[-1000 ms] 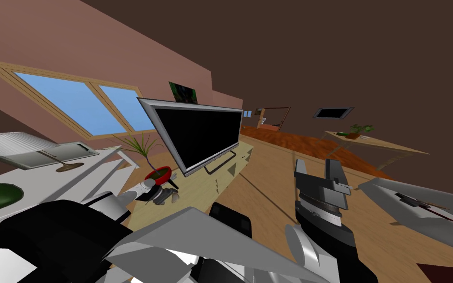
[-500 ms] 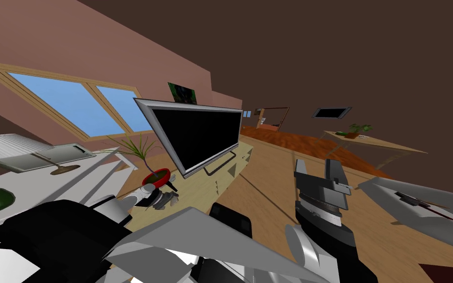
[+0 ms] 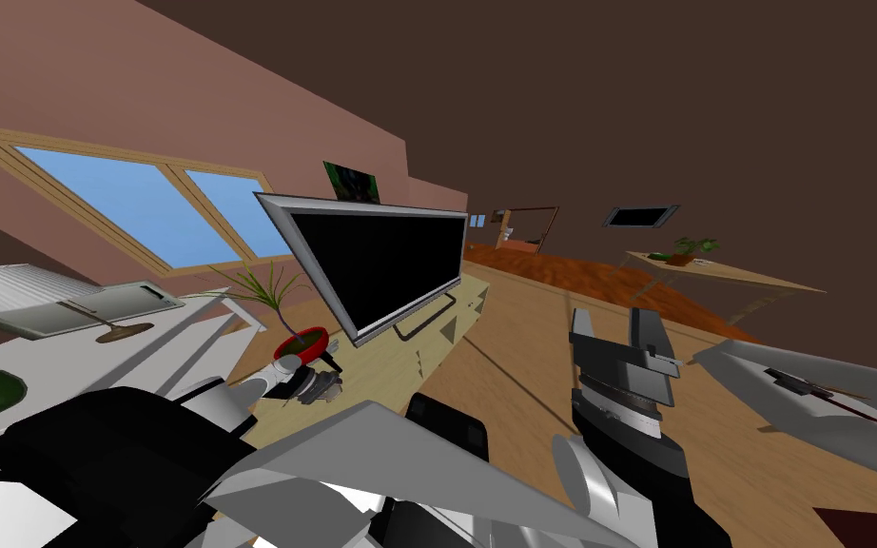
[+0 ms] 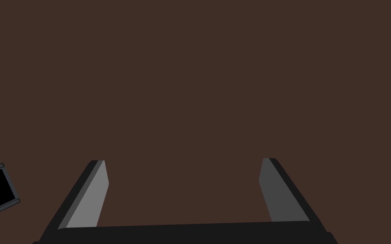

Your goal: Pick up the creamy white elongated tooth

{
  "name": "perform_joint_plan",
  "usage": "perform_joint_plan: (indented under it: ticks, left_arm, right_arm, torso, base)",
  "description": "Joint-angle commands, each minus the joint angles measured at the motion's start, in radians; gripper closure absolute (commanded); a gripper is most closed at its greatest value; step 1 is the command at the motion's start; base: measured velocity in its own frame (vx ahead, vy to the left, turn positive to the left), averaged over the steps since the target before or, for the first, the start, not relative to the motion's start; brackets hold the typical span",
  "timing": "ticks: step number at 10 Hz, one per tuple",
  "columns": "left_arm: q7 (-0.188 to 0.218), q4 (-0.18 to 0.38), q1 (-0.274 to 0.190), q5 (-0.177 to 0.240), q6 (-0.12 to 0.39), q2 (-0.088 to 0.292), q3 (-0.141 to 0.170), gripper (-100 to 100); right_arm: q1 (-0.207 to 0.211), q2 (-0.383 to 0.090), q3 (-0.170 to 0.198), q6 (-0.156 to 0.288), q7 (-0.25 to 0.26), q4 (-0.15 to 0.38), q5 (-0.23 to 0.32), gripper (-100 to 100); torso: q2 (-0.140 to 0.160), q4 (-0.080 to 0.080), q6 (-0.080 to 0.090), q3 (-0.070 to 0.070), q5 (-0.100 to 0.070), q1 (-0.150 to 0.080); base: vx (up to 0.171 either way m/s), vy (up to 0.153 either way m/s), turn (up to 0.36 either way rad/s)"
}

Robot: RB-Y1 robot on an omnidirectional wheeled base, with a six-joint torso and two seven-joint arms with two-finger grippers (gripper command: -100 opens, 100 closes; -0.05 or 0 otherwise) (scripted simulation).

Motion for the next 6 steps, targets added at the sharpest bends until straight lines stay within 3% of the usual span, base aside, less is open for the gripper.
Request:
perform_joint_plan:
  ticks: [1,2,3,5,6]
  left_arm:
    - [0.0,0.0,0.0,0.0,0.0,0.0,0.0,0]
    - [0.031,-0.02,-0.002,-0.022,-0.025,0.03,0.007,100]
    - [0.05,-0.033,-0.008,-0.036,-0.043,0.048,0.012,100]
    - [0.05,-0.034,-0.004,-0.033,-0.039,0.047,0.012,100]
    - [0.047,-0.029,-0.007,-0.033,-0.041,0.047,0.012,0]
  right_arm:
    - [0.0,0.0,0.0,0.0,0.0,0.0,0.0,0]
    - [0.0,0.0,0.0,0.0,0.0,0.0,0.0,0]
    - [0.0,0.0,0.0,0.0,0.0,0.0,0.0,0]
    - [0.0,0.0,0.0,0.0,0.0,0.0,0.0,0]
    - [0.0,0.0,0.0,0.0,0.0,0.0,0.0,0]
  torso:
    - [0.0,0.0,0.0,0.0,0.0,0.0]
    - [0.0,0.0,0.0,0.0,0.0,0.0]
    - [0.002,0.0,-0.001,0.001,-0.001,-0.001]
    - [0.003,0.0,0.0,0.001,-0.001,-0.002]
    - [0.002,0.0,0.0,0.001,-0.001,-0.001]
  base:
    - [0.0,0.0,0.0]
    - [-0.031,-0.016,0.058]
    - [-0.056,-0.027,0.052]
    - [-0.03,-0.015,0.002]
    - [0.0,0.0,0.0]
